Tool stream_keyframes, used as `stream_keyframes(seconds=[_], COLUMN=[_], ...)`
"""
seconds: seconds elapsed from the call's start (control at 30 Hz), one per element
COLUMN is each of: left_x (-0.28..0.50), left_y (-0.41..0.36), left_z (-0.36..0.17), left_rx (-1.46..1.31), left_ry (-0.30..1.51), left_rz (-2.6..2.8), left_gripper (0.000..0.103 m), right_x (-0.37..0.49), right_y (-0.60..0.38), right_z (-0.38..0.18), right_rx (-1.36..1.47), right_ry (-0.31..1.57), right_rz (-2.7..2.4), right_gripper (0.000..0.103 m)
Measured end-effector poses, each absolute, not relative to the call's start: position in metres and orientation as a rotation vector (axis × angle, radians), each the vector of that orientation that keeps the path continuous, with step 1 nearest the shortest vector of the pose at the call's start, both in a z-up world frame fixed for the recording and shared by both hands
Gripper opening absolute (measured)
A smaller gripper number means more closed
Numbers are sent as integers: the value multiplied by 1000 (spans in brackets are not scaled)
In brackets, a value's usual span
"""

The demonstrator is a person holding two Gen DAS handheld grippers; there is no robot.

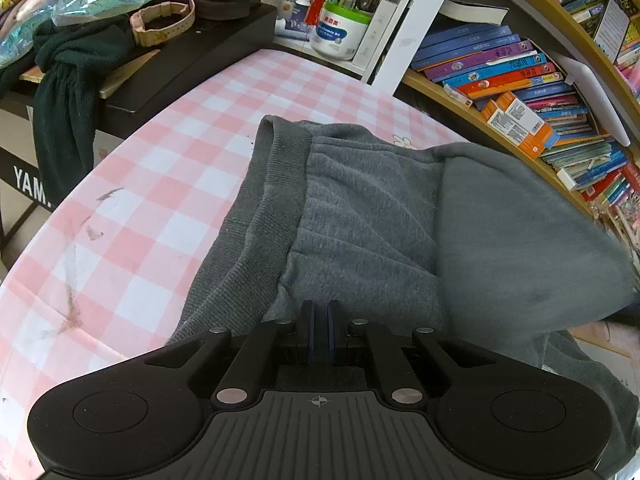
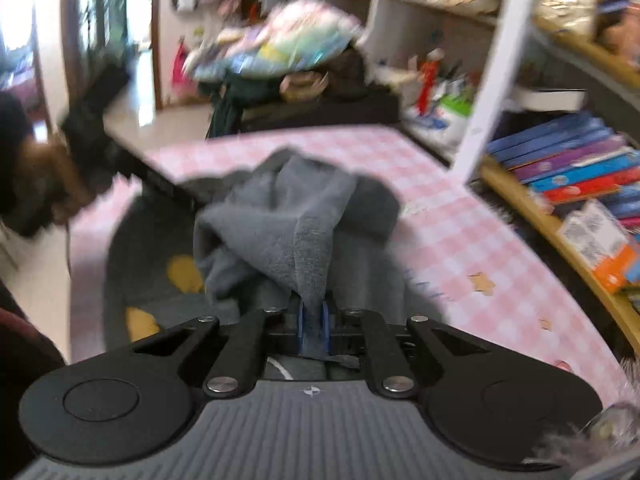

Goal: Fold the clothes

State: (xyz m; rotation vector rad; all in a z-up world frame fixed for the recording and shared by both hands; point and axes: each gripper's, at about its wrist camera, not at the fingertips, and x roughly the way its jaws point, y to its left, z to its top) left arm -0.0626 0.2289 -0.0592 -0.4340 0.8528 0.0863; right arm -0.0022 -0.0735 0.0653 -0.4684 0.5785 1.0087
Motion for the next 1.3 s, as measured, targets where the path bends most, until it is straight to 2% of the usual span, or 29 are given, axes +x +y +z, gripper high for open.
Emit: stream_keyframes(seconds=[0.17, 0.33, 0.37, 0.4, 0.47, 0.8, 0.97, 1.07, 1.13, 1.3], left_x=[-62, -60, -60, -60, -59, -58, -55, -55, -55, -46], left_y=[229, 230, 230, 229, 229, 223, 223, 222, 220, 212], left_z=[-59, -59, -58, -58, -58, -57, -55, -53, -49, -22], left_rx=[-437, -430, -426, -423, -416, -394, -371, -365, -355, -342], left_ry=[853, 863, 865, 867, 870, 879, 897, 905, 909, 811], left_rz=[92, 92, 93, 94, 97, 118, 117, 122, 130, 58], left_gripper=[8, 8, 8, 8, 8, 8, 9, 9, 9, 9], right_x=[27, 88, 97, 106, 124, 110, 96, 98, 103, 117], right_y=[-144, -172, -175, -178, -183, -247, -225, -234, -245, -272], right_z=[119, 97, 91, 85, 73, 18, -15, -21, -24, -28], right_rx=[-315, -383, -382, -381, -379, -35, -148, -237, -368, -418], right_ry=[569, 629, 624, 620, 611, 876, 961, 966, 949, 942], right_rz=[759, 410, 373, 335, 261, 101, 122, 111, 28, -69], right_gripper=[8, 12, 17, 33, 49, 49, 49, 55, 51, 55])
